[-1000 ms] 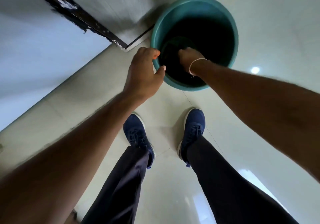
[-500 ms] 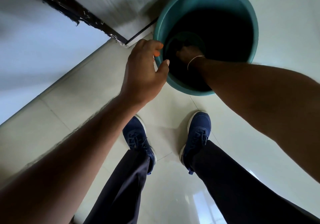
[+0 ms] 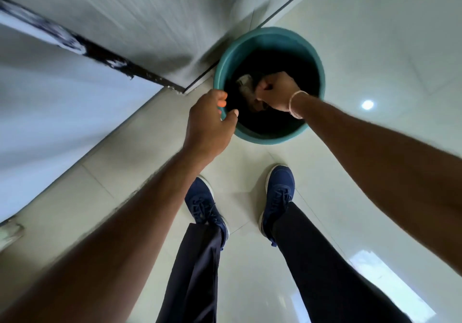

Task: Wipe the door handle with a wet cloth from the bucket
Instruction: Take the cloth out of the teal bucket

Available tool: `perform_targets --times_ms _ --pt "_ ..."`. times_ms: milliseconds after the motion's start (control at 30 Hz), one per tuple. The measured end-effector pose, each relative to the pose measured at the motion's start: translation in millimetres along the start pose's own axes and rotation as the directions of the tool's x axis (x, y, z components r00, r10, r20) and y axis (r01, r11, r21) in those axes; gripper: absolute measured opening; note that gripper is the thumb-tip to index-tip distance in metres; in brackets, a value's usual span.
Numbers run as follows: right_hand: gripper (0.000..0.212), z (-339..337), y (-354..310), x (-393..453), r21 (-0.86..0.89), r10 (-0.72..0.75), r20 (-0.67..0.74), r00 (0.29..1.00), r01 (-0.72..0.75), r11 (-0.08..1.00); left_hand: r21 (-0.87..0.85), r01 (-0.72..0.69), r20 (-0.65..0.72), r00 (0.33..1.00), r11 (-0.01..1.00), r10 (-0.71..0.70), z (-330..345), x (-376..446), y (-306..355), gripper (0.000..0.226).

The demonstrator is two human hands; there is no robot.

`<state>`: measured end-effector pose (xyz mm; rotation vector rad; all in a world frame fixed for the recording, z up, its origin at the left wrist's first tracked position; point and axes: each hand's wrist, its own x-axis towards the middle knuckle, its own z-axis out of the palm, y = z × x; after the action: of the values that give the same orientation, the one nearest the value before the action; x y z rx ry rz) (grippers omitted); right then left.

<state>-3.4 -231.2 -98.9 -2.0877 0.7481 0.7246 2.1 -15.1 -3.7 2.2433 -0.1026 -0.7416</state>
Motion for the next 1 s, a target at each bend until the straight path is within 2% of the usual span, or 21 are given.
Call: perform_targets --times_ms 33,100,200,267,333,400,433,500,567,600,633,667,700,733,800,833,867,933,1000 --pt "0.004 -10 -3 -15 0.141 0.025 0.039 0.999 -0.030 0.989 -0.024 0.021 0.007 1.000 1.000 -0.021 -3 -3 8 0.039" --pt "0.012 -36 -15 -51 0.451 0.045 0.142 0.989 -0.105 0.887 -0.051 0.060 0.026 0.998 0.997 -0.058 -13 -11 31 0.035" --pt "0.026 -73 -38 -109 0.762 -0.043 0.243 0.969 -0.163 0.627 -0.105 0.093 0.029 0.995 0.990 -0.090 -34 -28 72 0.030" --pt "0.022 -99 -56 -151 0.879 -0.105 0.241 0.965 -0.171 0.445 -0.159 0.075 0.024 0.997 0.984 -0.073 -53 -42 103 0.023" --pt "0.010 -126 -78 -194 0.939 -0.146 0.237 0.961 -0.187 0.290 -0.227 0.064 0.033 0.998 0.972 -0.058 -74 -59 135 0.013" --pt "0.023 -147 -99 -233 0.958 -0.179 0.232 0.956 -0.193 0.212 -0.320 0.074 0.044 0.997 0.945 -0.063 -95 -77 166 0.010" --pt "0.023 -158 -112 -254 0.965 -0.197 0.224 0.955 -0.189 0.180 -0.361 0.096 0.051 0.995 0.928 -0.083 -107 -86 182 0.015" --pt "0.023 -179 -136 -297 0.977 -0.228 0.192 0.955 -0.164 0.137 -0.432 0.163 0.089 0.986 0.887 -0.138 -132 -106 214 0.038" --pt "0.037 -197 -155 -331 0.988 -0.239 0.153 0.959 -0.141 0.069 -0.505 0.243 0.203 0.966 0.828 -0.160 -158 -123 244 0.054" --pt "0.037 -207 -164 -348 0.991 -0.247 0.137 0.959 -0.131 0.040 -0.550 0.294 0.293 0.944 0.781 -0.149 -171 -134 258 0.049" --pt "0.025 -216 -171 -364 0.991 -0.244 0.135 0.960 -0.136 0.012 -0.599 0.347 0.375 0.918 0.722 -0.130 -184 -146 270 0.040" --pt "0.005 -225 -179 -378 0.989 -0.262 0.134 0.956 -0.145 -0.022 -0.639 0.393 0.438 0.892 0.661 -0.107 -197 -157 281 0.034" --pt "0.013 -232 -185 -390 0.987 -0.273 0.139 0.952 -0.157 -0.045 -0.677 0.428 0.477 0.875 0.599 -0.086 -208 -166 289 0.031" --pt "0.019 -239 -191 -406 0.984 -0.268 0.158 0.950 -0.174 -0.035 -0.705 0.442 0.499 0.865 0.555 -0.054 -219 -177 297 0.032" --pt "0.008 -250 -203 -436 0.989 -0.247 0.145 0.958 -0.151 -0.007 -0.741 0.414 0.493 0.870 0.529 0.010 -236 -196 306 0.039" --pt "0.024 -254 -207 -451 0.992 -0.214 0.119 0.970 -0.109 0.055 -0.743 0.390 0.479 0.877 0.544 0.026 -243 -205 309 0.044" --pt "0.032 -258 -214 -465 0.990 -0.172 0.074 0.982 -0.052 0.131 -0.744 0.370 0.461 0.887 0.556 0.027 -248 -212 313 0.049" --pt "0.031 -264 -226 -489 0.951 -0.065 -0.026 0.998 0.044 0.305 -0.733 0.335 0.415 0.910 0.592 0.000 -261 -227 318 0.053" --pt "0.022 -262 -234 -506 0.814 0.008 -0.159 0.987 0.126 0.567 -0.717 0.300 0.378 0.926 0.630 -0.010 -271 -243 322 0.052"
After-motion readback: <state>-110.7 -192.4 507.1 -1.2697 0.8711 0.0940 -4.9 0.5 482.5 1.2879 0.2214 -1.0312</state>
